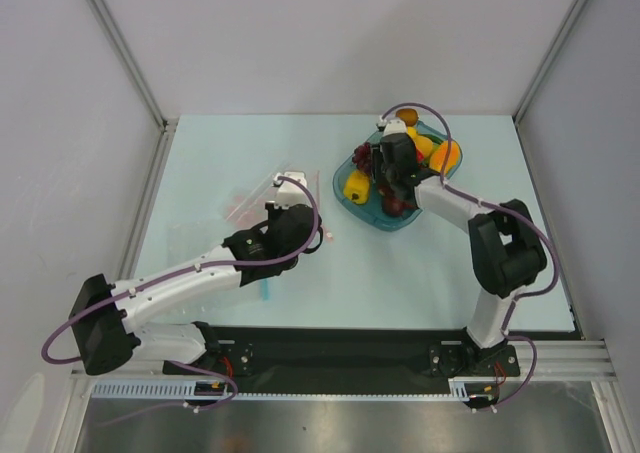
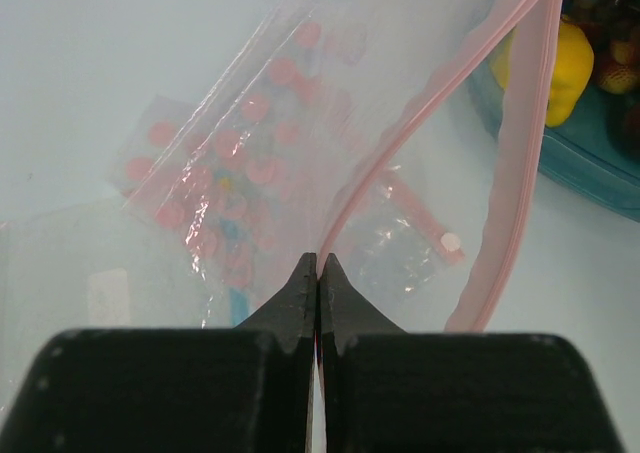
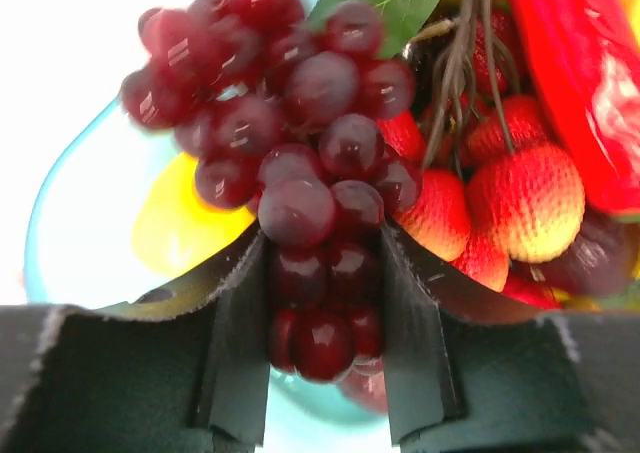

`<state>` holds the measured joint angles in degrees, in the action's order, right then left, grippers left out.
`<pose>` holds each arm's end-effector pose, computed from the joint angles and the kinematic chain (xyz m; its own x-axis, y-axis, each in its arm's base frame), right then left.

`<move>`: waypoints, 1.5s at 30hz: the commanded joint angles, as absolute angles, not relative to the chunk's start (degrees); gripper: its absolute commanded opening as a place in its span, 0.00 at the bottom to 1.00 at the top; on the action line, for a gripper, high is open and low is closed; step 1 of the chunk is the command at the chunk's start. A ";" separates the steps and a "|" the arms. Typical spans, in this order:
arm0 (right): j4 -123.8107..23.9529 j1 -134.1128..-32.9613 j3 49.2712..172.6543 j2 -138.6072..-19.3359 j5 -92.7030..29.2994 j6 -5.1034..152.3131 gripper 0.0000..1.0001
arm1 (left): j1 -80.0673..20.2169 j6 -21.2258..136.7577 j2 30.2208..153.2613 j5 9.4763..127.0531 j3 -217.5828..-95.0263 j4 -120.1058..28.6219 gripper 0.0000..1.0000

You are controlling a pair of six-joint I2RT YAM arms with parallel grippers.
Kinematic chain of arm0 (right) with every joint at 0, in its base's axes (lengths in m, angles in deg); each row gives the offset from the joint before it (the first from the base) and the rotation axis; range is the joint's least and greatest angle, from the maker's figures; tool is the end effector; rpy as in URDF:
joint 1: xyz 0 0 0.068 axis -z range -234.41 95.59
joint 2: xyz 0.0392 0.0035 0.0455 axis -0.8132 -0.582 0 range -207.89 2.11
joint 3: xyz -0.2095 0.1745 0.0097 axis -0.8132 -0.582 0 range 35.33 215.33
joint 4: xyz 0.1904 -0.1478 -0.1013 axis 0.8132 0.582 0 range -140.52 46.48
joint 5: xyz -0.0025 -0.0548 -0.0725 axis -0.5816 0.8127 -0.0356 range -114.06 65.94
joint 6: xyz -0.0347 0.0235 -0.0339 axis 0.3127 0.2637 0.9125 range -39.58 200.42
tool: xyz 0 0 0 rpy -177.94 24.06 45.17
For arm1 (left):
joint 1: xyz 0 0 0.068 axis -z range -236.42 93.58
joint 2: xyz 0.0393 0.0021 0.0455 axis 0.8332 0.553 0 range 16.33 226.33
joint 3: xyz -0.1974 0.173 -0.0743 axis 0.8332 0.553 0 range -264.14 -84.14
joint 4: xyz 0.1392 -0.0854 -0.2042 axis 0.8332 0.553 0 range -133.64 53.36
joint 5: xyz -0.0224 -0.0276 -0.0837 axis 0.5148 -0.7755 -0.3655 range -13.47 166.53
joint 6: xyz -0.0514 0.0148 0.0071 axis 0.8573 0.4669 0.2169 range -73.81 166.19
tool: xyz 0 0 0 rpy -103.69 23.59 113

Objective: Place the food in the zip-top bag and seal the zipper
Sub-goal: Pick up the fake fruit from the bin, then place the fake fruit in the zipper food storage bag.

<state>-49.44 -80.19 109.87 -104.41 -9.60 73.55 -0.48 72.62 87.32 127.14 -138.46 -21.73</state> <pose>0.3870 0.1770 0.2286 -0.5156 -0.1203 -0.8483 -0.1721 0.9845 -0.0350 0.1691 -0.2012 0.2900 -0.3961 0.0815 -0.9146 0.0124 0.9964 0.0834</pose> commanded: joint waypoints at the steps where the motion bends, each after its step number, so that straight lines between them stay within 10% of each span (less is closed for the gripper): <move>1: -55.70 -79.90 105.57 -93.73 -12.72 71.55 0.38 | -0.53 71.15 87.70 125.58 -139.77 -23.07 0.00; 28: -64.94 -79.99 76.20 -57.14 -38.30 53.09 0.30 | 0.09 69.65 104.22 120.56 -152.33 -17.63 0.01; 45: -69.68 -81.03 75.14 -60.73 -45.15 47.12 0.26 | -4.66 70.27 103.70 114.05 -151.99 -22.45 0.00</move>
<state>-63.63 -80.23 75.18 -59.06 -41.34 50.33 -4.59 70.57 107.47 115.44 -152.89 -18.64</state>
